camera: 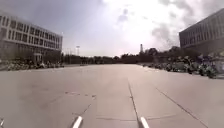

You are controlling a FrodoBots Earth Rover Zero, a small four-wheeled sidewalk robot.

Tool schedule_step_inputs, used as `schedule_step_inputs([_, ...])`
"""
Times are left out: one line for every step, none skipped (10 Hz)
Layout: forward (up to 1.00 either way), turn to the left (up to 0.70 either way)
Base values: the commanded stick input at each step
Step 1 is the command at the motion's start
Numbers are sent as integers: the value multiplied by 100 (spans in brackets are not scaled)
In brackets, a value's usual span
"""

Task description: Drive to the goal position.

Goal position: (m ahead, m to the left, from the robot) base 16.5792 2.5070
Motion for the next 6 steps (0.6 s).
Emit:
schedule_step_inputs([100,-8])
schedule_step_inputs([100,1])
schedule_step_inputs([100,1])
schedule_step_inputs([100,1])
schedule_step_inputs([100,1])
schedule_step_inputs([100,1])
